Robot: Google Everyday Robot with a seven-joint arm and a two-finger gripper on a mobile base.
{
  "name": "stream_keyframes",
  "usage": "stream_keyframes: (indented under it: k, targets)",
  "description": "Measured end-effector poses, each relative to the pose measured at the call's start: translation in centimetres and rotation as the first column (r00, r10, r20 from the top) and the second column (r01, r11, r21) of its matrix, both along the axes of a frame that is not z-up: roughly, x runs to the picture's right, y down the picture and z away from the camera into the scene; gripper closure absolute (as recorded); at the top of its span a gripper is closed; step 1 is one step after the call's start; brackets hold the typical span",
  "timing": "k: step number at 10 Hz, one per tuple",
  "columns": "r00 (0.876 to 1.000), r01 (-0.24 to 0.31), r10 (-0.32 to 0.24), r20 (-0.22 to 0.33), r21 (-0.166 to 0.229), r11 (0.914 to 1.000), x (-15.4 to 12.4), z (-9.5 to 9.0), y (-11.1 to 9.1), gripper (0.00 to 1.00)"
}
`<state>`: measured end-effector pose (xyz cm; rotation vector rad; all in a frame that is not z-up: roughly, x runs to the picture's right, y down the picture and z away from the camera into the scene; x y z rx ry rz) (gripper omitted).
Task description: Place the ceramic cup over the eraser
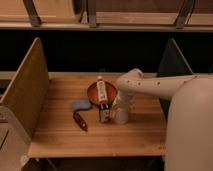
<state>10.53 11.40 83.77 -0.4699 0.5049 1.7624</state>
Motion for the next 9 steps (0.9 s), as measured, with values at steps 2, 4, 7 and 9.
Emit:
stream_keyframes:
  k: [2,4,7,9]
  targets:
    - [0.999,-0.013,0.014,-0.03,0.04,0.9991,1.3,-0.7,-1.7,0.9]
    - [0.999,-0.008,0.014,-0.05,0.118,0.993,2.1,-2.4,-5.2,1.0]
    - [0.998,0.022,-0.008,-0.056,0.252,0.9675,1.8,-7.6,-11.3,1.0]
    - [0.999,0.028,-0.033,0.012,0.312,0.9496,-0.6,-12.3,-14.2,1.0]
